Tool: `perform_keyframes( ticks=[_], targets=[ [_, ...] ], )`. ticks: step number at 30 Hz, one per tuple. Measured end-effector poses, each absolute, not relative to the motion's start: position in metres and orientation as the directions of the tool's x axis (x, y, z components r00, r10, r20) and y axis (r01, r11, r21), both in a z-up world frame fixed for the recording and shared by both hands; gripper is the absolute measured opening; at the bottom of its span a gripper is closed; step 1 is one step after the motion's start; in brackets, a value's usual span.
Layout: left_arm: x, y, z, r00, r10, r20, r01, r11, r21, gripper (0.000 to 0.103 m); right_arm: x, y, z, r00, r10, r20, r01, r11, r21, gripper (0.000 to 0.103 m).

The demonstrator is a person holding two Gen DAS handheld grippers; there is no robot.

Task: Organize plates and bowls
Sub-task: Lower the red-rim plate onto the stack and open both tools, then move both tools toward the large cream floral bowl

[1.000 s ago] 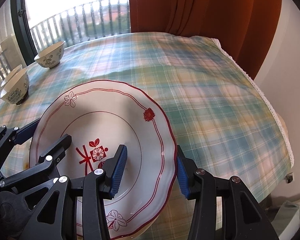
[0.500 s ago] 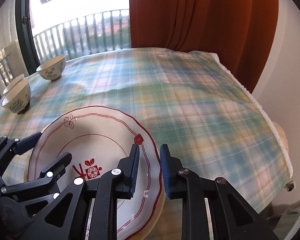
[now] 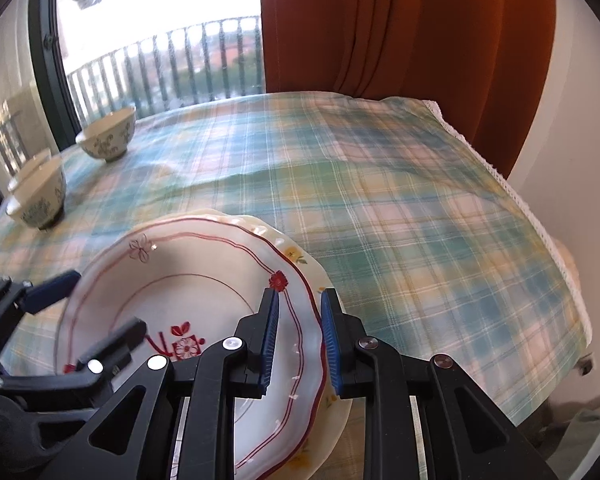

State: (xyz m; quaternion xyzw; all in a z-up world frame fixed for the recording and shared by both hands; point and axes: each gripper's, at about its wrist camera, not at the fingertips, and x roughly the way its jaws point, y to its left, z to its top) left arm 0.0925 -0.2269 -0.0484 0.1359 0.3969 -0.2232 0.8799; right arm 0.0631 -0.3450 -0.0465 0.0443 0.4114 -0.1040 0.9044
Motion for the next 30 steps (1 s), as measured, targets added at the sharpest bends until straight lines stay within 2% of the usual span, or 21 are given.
perform_keyframes(
  ticks=[2, 4, 5, 6, 15, 30],
  targets=[
    [0.091, -0.223, -0.046, 0.591, -0.286, -0.754, 0.492, 0.869, 0.056, 0.085, 0.061, -0.341, -0.042, 0.644, -0.126, -0.754, 0.207, 0.978, 0.013, 0.028],
    [0.089, -0.218, -0.043, 0.598, -0.289, -0.748, 0.485, 0.873, 0.051, 0.088, 0.058, -0.331, -0.038, 0.647, -0.127, -0.751, 0.192, 0.981, -0.001, 0.048],
    [0.088, -0.216, -0.042, 0.601, -0.289, -0.745, 0.483, 0.874, 0.050, 0.090, 0.056, -0.325, -0.037, 0.655, -0.127, -0.745, 0.185, 0.983, -0.005, 0.066],
    [0.086, -0.213, -0.040, 0.605, -0.292, -0.741, 0.481, 0.875, 0.048, 0.090, 0.054, -0.321, -0.035, 0.664, -0.124, -0.738, 0.179, 0.984, -0.004, 0.073],
    [0.080, -0.173, -0.021, 0.648, -0.278, -0.710, 0.426, 0.904, 0.035, 0.093, 0.049, -0.280, -0.014, 0.673, -0.105, -0.732, 0.146, 0.989, -0.007, 0.074],
    [0.099, -0.085, 0.013, 0.740, -0.184, -0.647, 0.281, 0.959, 0.048, 0.093, 0.082, -0.194, 0.024, 0.726, -0.044, -0.686, 0.073, 0.997, 0.013, 0.074]
  ],
)
